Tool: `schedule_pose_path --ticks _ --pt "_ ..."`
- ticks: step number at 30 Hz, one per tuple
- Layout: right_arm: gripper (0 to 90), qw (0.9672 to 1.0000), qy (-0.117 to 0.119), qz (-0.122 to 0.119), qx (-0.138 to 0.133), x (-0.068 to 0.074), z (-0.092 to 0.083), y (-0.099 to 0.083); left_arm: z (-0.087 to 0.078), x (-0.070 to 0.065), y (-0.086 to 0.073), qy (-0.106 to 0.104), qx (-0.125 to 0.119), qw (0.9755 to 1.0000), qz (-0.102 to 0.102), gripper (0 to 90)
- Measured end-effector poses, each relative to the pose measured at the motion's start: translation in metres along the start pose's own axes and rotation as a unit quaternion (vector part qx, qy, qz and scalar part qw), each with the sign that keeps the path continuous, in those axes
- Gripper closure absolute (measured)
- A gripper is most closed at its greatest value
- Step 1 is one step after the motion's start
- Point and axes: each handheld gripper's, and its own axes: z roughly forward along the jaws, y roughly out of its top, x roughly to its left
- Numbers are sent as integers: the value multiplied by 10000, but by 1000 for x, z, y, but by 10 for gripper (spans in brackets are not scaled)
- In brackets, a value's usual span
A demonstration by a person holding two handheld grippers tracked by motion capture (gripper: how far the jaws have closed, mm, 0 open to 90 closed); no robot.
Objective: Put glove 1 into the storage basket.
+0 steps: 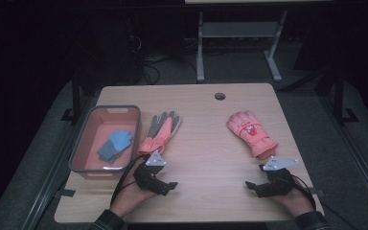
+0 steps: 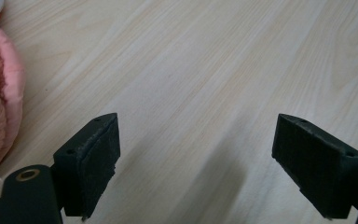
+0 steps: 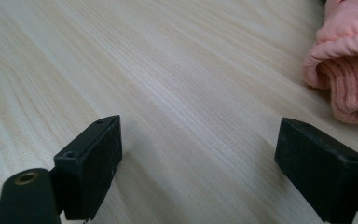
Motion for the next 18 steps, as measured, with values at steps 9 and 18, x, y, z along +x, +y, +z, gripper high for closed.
schedule_pose_path --ticks 9,18 --pt "497 9996 266 -88 22 0 -12 10 6 1 -15 -6 -110 9998 163 132" --pt "900 9995 323 32 -21 -14 -27 30 5 3 -27 75 -455 9980 421 128"
